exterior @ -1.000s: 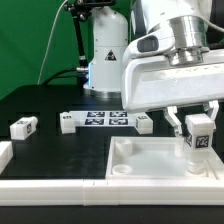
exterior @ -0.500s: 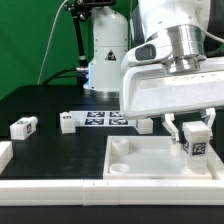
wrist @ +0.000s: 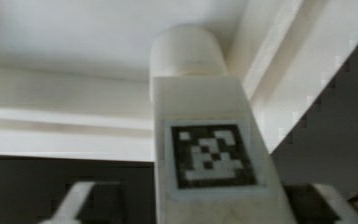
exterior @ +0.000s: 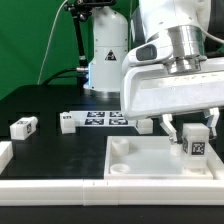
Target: Assemble one leg
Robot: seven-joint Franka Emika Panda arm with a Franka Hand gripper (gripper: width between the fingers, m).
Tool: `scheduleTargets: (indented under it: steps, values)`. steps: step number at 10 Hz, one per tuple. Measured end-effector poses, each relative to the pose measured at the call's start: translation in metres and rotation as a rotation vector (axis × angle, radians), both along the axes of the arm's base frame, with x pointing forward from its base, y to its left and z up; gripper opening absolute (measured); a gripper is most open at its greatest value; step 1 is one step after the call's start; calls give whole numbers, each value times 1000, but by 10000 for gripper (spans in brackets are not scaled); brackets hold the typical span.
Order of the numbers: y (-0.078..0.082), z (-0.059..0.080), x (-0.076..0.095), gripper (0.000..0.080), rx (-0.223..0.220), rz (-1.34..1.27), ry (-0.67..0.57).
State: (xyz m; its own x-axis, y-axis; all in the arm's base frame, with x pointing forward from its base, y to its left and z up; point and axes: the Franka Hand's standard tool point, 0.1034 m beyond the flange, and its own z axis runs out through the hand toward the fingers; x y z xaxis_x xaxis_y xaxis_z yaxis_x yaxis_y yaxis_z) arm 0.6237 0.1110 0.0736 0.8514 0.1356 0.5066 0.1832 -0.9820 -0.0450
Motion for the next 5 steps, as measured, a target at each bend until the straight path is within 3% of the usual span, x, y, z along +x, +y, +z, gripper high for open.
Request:
scheduleTargets:
  steps: [1, 2, 3, 5]
  values:
    - [0, 0, 0, 499, 0, 0, 0]
    - [0, 0, 0, 612, 0, 0, 0]
    - [0, 0, 0, 642, 0, 0, 0]
    - [0, 0, 0, 648, 0, 0, 0]
